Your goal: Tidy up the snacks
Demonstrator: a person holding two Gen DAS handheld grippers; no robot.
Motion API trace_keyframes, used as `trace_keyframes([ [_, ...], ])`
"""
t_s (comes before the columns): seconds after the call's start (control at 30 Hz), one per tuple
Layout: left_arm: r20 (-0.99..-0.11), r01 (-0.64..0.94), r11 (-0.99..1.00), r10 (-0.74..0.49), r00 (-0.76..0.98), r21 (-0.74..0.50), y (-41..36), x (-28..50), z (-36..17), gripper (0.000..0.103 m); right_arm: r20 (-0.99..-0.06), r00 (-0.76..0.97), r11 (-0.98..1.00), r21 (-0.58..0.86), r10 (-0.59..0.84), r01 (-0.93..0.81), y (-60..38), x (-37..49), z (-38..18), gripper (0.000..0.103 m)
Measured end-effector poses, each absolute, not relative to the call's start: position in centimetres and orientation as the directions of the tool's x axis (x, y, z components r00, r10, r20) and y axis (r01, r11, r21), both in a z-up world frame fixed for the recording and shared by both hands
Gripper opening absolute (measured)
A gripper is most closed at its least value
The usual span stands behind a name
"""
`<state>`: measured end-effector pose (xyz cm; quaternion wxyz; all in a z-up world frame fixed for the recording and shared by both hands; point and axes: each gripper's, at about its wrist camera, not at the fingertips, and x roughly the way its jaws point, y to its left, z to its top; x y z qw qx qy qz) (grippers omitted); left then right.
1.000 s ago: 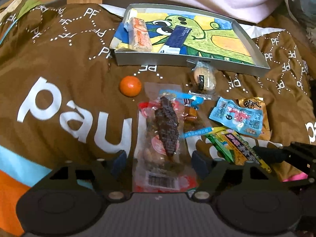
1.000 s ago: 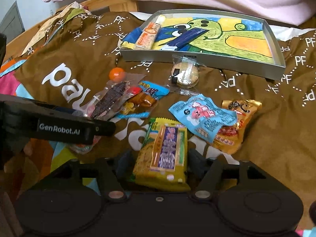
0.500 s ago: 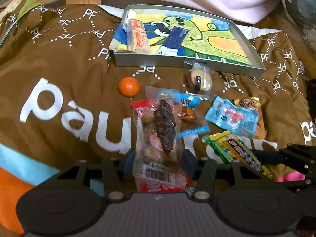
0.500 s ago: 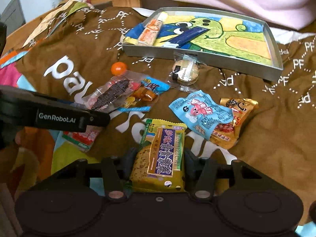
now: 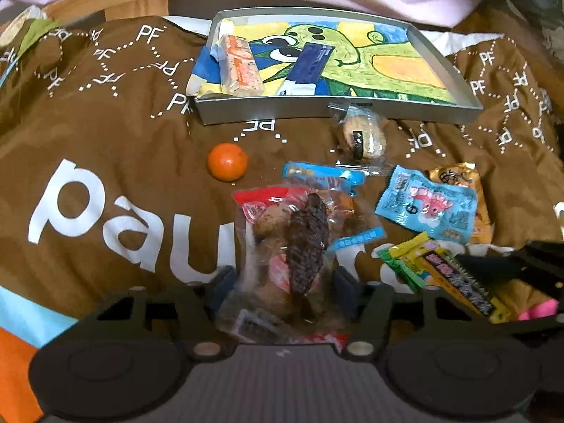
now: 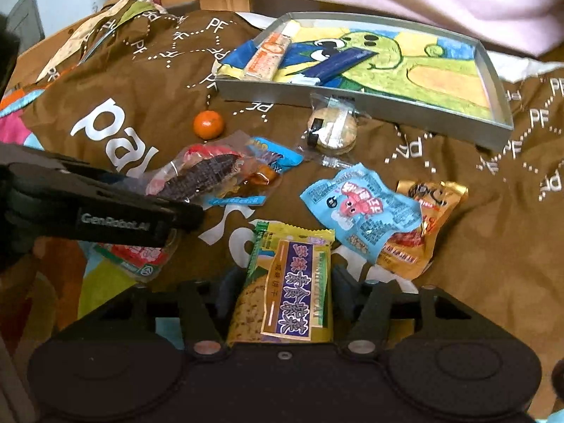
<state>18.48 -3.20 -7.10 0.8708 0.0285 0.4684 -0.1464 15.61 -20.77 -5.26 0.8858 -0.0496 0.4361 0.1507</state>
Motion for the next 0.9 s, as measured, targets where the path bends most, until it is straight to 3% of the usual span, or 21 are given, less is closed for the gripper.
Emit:
trace_keyframes([
  [0.2,-0.834,0.281,0.953,-0.242,0.495,-0.109,-3.1,17.5,-6.4,0.051,-0.782,0.585,0.945,0.016,0.216,-0.327,-20.5,14.8,-4.8,0.051],
  [0.47,-0.827,0.201,0.923,-0.384,0.411,-0.328,-1.0,17.6,-5.7,0.047,-0.704,0.701,0.902,-0.223,0.113,-0.37,-19.5,13.0,-3.8,0.051],
  [0.6,-0.835,0.228,0.935,-0.348,0.426,-0.273,-1.7,17.3,-6.0,0.048,-0.712,0.694,0.909,-0.212,0.109,-0.36,-20.0,13.4,-3.8,0.051],
  [0.73,-0.843,0.27,0.939,-0.318,0.433,-0.215,-2.7,17.4,-6.3,0.059,-0.712,0.695,0.91,-0.215,0.102,-0.354,-20.1,13.4,-3.7,0.051],
  [0.9,-0.847,0.317,0.935,-0.295,0.442,-0.16,-3.8,17.5,-6.8,0.06,-0.715,0.692,0.912,-0.211,0.102,-0.352,-20.0,13.2,-3.7,0.051],
])
